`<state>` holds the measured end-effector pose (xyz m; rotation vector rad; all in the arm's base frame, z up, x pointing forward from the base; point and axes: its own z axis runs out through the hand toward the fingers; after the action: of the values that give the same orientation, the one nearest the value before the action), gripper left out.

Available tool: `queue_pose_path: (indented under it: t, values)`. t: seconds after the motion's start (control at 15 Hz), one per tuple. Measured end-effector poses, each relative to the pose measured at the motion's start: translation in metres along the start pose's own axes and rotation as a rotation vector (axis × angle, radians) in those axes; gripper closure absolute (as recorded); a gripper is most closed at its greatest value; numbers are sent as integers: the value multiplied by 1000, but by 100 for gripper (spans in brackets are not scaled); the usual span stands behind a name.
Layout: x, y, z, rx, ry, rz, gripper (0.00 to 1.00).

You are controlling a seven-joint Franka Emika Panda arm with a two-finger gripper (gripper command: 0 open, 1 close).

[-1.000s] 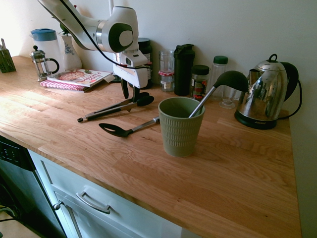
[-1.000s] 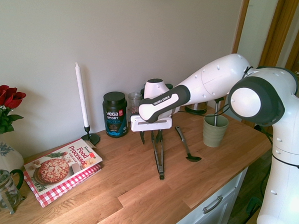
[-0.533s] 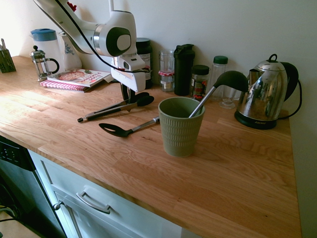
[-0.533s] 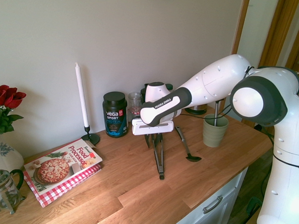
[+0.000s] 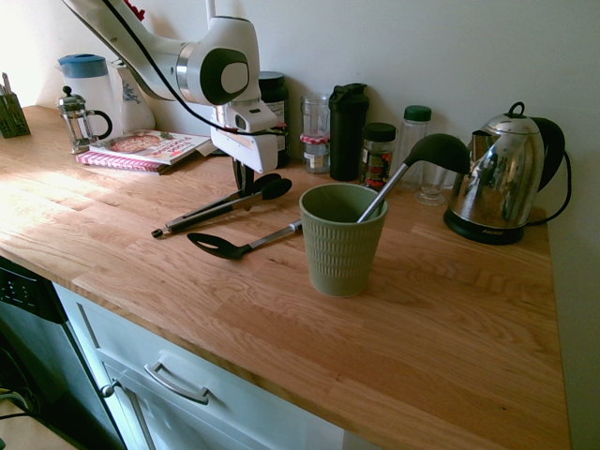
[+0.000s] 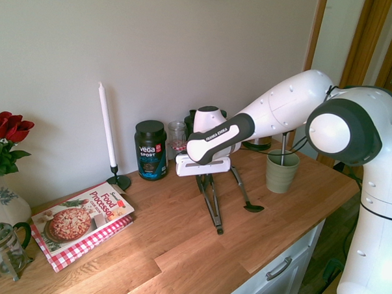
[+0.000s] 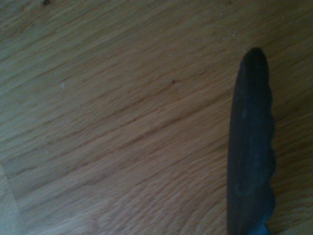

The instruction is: Put the tongs back in the holder

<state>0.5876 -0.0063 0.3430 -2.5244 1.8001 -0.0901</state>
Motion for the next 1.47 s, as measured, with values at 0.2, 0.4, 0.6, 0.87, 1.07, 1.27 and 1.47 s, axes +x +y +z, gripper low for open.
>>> queue_pose_path:
  t: [0.2, 0.4, 0.6, 0.87, 1.07, 1.27, 1.47]
  values:
    - [4, 4, -15, 21, 8, -2, 100]
    - [8, 9, -77, 107, 29, -7, 100]
    - [11, 26, -163, 194, 56, -16, 100]
    - [12, 53, -246, 277, 75, -26, 100]
    - [33, 81, -306, 274, 126, -10, 100]
    - [69, 122, -379, 239, 317, 67, 100]
    - [96, 157, -399, 195, 476, 171, 100]
